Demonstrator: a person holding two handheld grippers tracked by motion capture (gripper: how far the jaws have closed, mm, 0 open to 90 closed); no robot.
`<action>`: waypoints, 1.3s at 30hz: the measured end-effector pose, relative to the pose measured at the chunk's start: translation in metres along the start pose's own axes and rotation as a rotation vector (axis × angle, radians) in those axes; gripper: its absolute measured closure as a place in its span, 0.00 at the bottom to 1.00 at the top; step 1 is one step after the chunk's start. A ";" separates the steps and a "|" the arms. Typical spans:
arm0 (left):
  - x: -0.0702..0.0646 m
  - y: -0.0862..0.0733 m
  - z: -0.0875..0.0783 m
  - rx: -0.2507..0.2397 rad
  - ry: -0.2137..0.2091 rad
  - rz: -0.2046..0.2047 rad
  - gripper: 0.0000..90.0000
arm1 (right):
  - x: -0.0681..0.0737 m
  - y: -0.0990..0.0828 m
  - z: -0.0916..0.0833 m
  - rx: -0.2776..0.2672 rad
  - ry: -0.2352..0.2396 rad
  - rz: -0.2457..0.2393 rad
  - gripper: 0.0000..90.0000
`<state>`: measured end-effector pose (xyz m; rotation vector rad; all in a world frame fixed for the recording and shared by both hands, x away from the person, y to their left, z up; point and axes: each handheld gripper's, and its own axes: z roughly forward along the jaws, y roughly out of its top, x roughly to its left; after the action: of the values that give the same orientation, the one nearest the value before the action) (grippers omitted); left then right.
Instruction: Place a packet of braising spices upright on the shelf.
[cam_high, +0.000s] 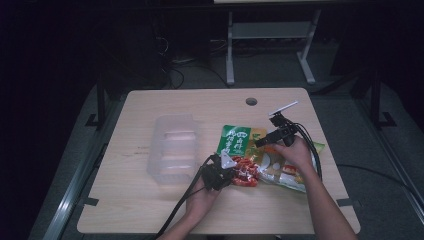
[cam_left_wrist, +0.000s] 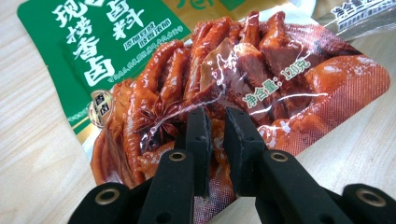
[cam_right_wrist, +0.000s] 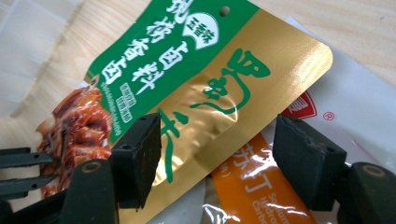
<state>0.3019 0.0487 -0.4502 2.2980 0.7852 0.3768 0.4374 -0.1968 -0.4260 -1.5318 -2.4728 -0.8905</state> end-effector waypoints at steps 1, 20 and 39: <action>0.000 0.000 0.001 0.001 0.002 0.002 0.88 | -0.001 0.000 0.001 -0.003 0.003 0.005 0.36; -0.002 -0.002 0.006 0.020 0.013 0.048 0.90 | -0.003 0.001 0.014 0.007 0.090 0.055 0.44; -0.002 -0.005 0.009 0.026 0.005 0.055 0.88 | 0.006 0.002 0.031 0.068 0.331 0.043 0.97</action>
<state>0.3031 0.0457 -0.4602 2.3476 0.7340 0.3991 0.4428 -0.1756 -0.4481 -1.2902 -2.2045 -0.9543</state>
